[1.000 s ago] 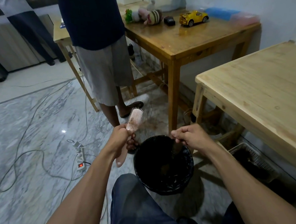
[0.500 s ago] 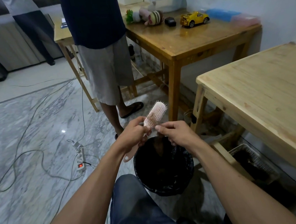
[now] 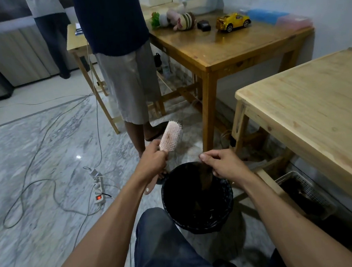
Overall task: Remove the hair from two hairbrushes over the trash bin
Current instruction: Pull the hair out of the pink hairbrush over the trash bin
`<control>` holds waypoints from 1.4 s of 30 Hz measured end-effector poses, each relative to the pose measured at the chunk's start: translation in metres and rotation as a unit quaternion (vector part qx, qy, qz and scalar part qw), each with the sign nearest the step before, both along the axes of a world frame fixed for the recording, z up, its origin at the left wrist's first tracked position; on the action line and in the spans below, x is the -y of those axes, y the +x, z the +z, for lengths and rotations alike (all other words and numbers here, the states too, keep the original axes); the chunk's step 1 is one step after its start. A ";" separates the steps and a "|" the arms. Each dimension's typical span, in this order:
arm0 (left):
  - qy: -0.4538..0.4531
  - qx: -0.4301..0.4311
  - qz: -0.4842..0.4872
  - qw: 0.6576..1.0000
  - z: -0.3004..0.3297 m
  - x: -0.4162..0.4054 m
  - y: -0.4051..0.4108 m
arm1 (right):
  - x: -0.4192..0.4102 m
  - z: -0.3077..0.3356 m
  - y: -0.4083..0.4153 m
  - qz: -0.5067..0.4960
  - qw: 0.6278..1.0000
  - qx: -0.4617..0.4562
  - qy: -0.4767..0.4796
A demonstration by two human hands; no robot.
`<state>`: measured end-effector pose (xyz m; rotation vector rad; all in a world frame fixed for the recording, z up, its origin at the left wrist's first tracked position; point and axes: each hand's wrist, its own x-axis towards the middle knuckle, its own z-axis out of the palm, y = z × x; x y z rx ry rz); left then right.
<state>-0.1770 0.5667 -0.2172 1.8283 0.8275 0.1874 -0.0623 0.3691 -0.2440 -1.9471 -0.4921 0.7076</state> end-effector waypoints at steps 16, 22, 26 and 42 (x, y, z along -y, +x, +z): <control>0.092 0.015 -0.184 0.979 0.028 0.036 0.004 | -0.033 0.013 -0.009 -0.002 0.988 -0.106 0.110; 0.195 -0.014 -0.138 0.971 0.018 0.018 0.000 | -0.025 -0.001 0.003 -0.094 0.991 -0.005 0.092; 0.195 -0.014 -0.092 0.976 0.010 0.014 -0.006 | -0.020 -0.002 0.004 -0.087 0.994 0.011 0.066; 0.287 0.091 -0.134 0.944 0.005 0.025 -0.005 | -0.043 0.021 0.007 -0.148 0.976 -0.115 0.114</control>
